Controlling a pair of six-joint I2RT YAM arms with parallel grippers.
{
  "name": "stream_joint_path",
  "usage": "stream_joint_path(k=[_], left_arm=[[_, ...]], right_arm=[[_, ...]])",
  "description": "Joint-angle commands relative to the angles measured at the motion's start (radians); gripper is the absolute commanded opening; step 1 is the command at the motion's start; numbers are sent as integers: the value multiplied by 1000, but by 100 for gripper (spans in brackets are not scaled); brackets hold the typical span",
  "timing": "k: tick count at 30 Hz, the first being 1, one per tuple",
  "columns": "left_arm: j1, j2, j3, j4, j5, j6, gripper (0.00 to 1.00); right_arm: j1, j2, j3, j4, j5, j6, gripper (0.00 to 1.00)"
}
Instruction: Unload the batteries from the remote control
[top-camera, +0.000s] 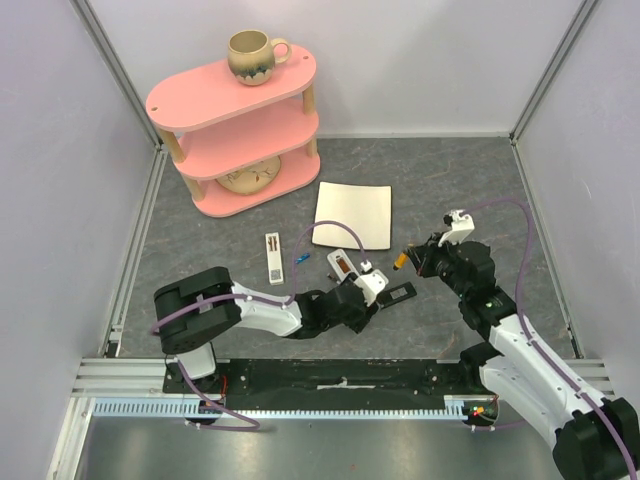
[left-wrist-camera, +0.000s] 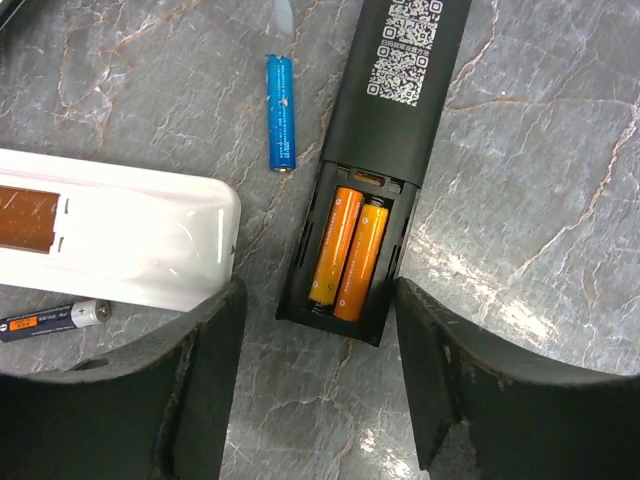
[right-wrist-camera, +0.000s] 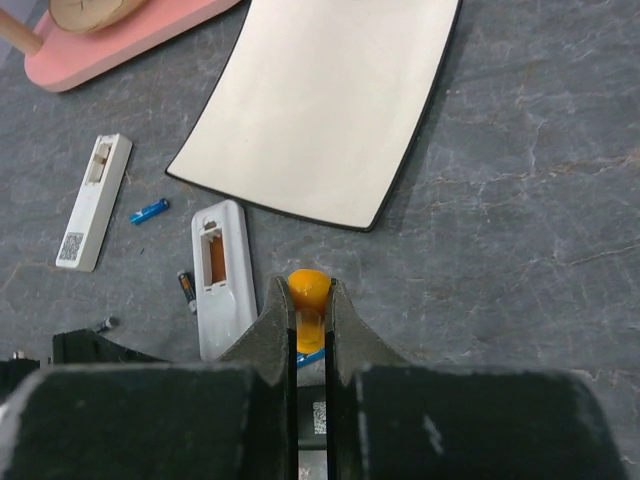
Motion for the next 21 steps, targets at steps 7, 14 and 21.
stream_joint_path(k=[7,14,21], left_arm=[[-7,45,-154,-5,111,-3,55],[-10,52,-153,1,125,-15,24],[-17,68,-130,-24,103,-57,10]], right_arm=[[7,-63,-64,81,-112,33,0],[8,-106,-86,57,-144,40,0],[10,-121,-80,-30,-128,35,0]])
